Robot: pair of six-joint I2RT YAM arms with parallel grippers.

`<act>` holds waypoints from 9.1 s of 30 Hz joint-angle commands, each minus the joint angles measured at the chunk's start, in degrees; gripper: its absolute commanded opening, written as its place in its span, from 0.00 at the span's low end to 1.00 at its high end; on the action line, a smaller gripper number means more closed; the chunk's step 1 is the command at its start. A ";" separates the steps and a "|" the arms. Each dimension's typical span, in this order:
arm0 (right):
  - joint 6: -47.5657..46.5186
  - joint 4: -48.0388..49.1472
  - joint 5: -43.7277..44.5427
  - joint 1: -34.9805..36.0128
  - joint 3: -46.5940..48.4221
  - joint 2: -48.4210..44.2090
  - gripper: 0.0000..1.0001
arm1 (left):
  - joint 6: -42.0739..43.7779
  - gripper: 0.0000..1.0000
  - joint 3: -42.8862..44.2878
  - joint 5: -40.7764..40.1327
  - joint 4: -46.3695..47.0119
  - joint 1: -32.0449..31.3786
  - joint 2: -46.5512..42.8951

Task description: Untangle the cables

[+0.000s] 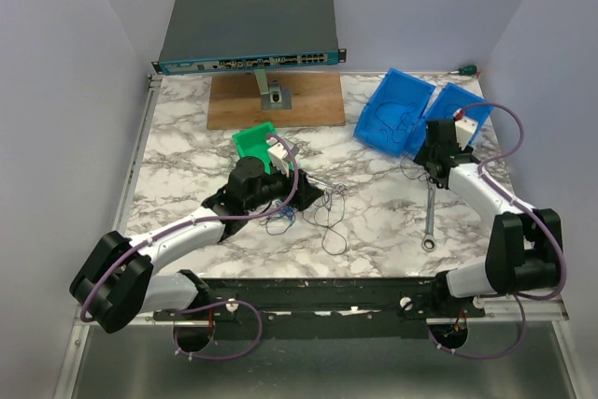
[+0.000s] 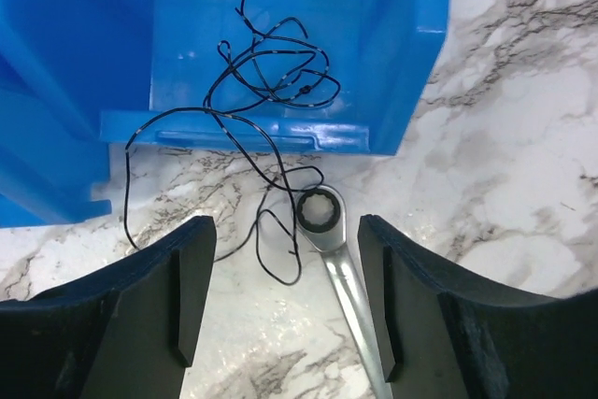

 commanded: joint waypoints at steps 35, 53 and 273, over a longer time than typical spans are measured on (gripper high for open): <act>5.01 1.21 5.02 -7.47 25.90 24.19 0.12 | 1.14 0.70 1.29 -0.59 -0.90 -0.30 0.90; -3.86 5.73 -36.42 0.23 3.84 -3.77 0.88 | 3.44 0.71 1.69 -8.54 -6.22 -0.24 -1.88; 10.78 16.85 11.56 32.34 -22.99 -34.23 0.73 | -5.36 0.00 26.16 -30.59 -44.65 19.53 -34.57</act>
